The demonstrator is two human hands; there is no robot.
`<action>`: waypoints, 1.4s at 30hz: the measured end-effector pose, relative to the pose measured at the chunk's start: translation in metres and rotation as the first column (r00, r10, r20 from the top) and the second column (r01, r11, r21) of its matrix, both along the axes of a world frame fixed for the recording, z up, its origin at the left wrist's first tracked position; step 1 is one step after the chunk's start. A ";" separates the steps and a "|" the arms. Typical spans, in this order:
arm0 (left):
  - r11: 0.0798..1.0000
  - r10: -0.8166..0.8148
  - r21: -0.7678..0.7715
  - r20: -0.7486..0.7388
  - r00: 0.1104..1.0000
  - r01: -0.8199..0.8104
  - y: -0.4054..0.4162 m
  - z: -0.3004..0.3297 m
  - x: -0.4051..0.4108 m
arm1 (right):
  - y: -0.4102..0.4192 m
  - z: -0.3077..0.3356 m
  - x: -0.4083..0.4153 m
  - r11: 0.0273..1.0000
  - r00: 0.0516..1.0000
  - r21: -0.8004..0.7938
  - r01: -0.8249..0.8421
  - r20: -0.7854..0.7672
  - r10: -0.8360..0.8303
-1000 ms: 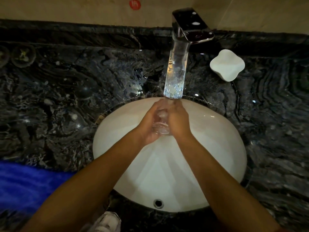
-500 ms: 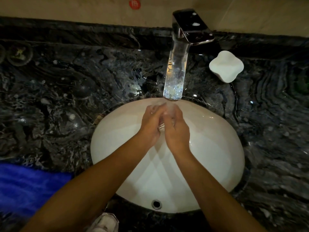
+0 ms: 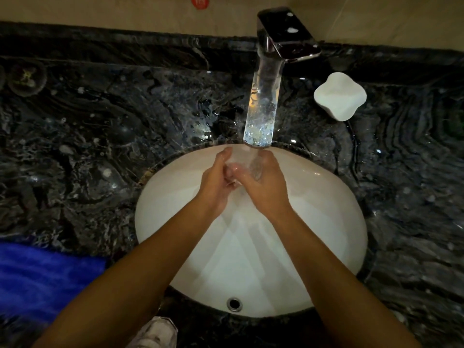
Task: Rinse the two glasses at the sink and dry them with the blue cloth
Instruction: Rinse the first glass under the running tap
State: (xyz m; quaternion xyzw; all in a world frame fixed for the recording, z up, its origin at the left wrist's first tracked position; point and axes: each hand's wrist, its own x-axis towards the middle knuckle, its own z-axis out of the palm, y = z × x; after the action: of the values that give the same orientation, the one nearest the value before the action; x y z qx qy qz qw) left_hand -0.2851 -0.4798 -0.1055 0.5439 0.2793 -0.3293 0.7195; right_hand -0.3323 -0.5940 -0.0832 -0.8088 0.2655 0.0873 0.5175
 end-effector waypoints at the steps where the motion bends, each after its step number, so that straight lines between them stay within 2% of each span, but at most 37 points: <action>1: 1.000 -0.004 0.031 0.027 1.000 0.003 0.003 -0.003 0.002 | -0.002 0.002 0.006 0.998 0.999 0.060 -0.014 -0.038 0.016; 3: 1.000 -0.006 0.029 0.066 0.998 0.004 0.005 -0.005 0.007 | -0.009 0.005 0.016 0.991 0.992 0.124 -0.047 -0.106 0.060; 6: 0.997 -0.077 -0.012 0.115 0.990 0.079 0.001 -0.003 0.012 | -0.020 0.008 0.030 0.989 0.978 0.081 -0.121 -0.163 0.133; 9: 0.995 -0.047 0.092 0.188 0.981 0.030 -0.005 0.000 0.009 | -0.018 0.011 0.037 0.985 0.977 0.132 -0.115 -0.161 0.136; 11: 0.982 -0.006 0.184 0.258 0.966 -0.043 -0.012 0.003 0.002 | -0.011 0.008 0.038 0.968 0.973 0.233 0.091 -0.229 -0.037; 13: 0.946 -0.064 0.317 0.375 0.925 -0.063 -0.014 0.003 -0.006 | -0.005 0.005 0.040 0.845 0.885 0.383 0.372 -0.420 -0.199; 14: 0.931 -0.105 0.360 0.422 0.901 -0.060 -0.015 0.003 -0.009 | -0.007 0.002 0.041 0.796 0.851 0.430 0.427 -0.488 -0.193; 17: 0.902 -0.239 0.432 0.492 0.837 0.003 -0.012 0.004 -0.016 | -0.017 -0.007 0.039 0.769 0.859 0.538 0.345 -0.512 -0.026; 19: 0.866 -0.387 0.495 0.566 0.728 0.075 -0.006 0.001 -0.020 | -0.026 -0.010 0.034 0.717 0.860 0.612 0.334 -0.508 0.033; 20: 0.841 -0.459 0.532 0.611 0.645 0.094 -0.003 -0.002 -0.022 | -0.030 -0.012 0.031 0.681 0.856 0.647 0.342 -0.514 0.059; 22: 0.793 -0.566 0.606 0.689 0.454 0.068 0.001 -0.004 -0.022 | -0.035 -0.013 0.030 0.642 0.852 0.699 0.314 -0.506 0.134; 24: 0.764 -0.610 0.646 0.714 0.344 0.013 0.000 -0.004 -0.017 | -0.036 -0.012 0.031 0.612 0.871 0.737 0.285 -0.466 0.156; 26: 0.756 -0.606 0.655 0.696 0.386 0.007 -0.002 -0.004 -0.013 | -0.034 -0.011 0.033 0.642 0.889 0.717 0.272 -0.442 0.118; 29: 0.782 -0.539 0.620 0.624 0.565 0.061 -0.005 -0.002 -0.014 | -0.028 -0.008 0.034 0.806 0.887 0.535 0.252 -0.461 0.029; 31: 0.810 -0.479 0.572 0.513 0.712 0.132 -0.009 -0.001 -0.013 | -0.026 -0.009 0.030 0.868 0.884 0.418 0.267 -0.465 -0.047; 34: 0.877 -0.368 0.416 0.257 0.893 0.242 -0.018 0.004 -0.002 | -0.024 -0.013 0.019 0.909 0.956 0.354 0.220 -0.265 -0.129; 36: 0.911 -0.329 0.287 0.075 0.941 0.295 -0.019 0.008 0.006 | -0.023 -0.015 0.012 0.956 0.981 0.232 0.178 -0.117 -0.154; 38: 0.927 -0.319 0.176 -0.088 0.944 0.330 -0.018 0.011 0.013 | -0.023 -0.018 0.004 0.991 0.994 0.077 0.108 0.007 -0.108; 42: 0.894 -0.436 0.031 -0.171 0.883 0.447 -0.007 0.011 0.019 | -0.021 -0.022 -0.017 0.991 0.974 -0.122 -0.052 0.215 0.078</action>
State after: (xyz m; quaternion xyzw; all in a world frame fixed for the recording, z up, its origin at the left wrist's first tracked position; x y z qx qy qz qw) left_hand -0.2661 -0.4870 -0.0942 0.5895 0.2161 -0.5172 0.5816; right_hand -0.3490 -0.6146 -0.1049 -0.8504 0.1847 -0.0009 0.4927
